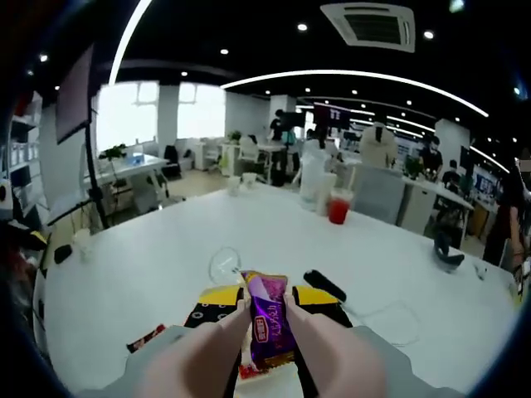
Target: Place the target food into the container with the food tongs after gripping and lifting it, then release it inside without dropping or visibly crushing the food.
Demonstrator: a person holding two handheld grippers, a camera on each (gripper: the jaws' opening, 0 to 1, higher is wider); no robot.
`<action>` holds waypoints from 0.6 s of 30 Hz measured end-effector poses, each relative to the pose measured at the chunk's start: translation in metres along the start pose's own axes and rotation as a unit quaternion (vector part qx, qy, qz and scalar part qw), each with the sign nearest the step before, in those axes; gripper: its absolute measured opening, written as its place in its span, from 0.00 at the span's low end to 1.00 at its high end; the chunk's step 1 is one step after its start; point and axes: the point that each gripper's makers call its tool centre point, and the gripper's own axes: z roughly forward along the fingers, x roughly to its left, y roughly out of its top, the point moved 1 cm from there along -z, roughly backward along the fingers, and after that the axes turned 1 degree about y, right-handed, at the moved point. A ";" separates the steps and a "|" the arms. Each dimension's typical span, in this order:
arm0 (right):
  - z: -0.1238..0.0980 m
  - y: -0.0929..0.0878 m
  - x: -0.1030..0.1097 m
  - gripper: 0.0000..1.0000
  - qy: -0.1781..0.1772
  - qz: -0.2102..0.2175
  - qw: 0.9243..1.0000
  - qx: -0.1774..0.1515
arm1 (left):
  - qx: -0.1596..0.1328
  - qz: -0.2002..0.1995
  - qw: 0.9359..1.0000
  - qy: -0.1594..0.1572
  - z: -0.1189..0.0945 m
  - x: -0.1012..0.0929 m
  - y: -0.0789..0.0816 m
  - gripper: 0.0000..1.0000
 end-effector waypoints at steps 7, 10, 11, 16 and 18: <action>0.018 0.012 0.002 0.22 0.016 -0.005 1.000 -0.001 | -0.005 -0.005 1.000 0.025 -0.012 0.006 -0.001 0.99; 0.026 0.013 0.007 0.22 0.022 -0.009 1.000 0.000 | 0.004 0.012 0.999 0.041 -0.018 0.013 -0.006 0.99; 0.031 0.013 0.008 0.22 0.022 -0.013 1.000 0.003 | 0.004 0.010 0.999 0.044 -0.019 0.016 -0.007 0.99; 0.038 0.014 0.013 0.22 0.029 -0.014 0.999 0.008 | -0.005 0.001 0.998 0.058 -0.028 0.020 -0.004 0.99; 0.038 0.019 0.011 0.22 0.028 -0.009 1.000 0.003 | -0.007 -0.003 0.998 0.067 -0.030 0.023 -0.006 0.99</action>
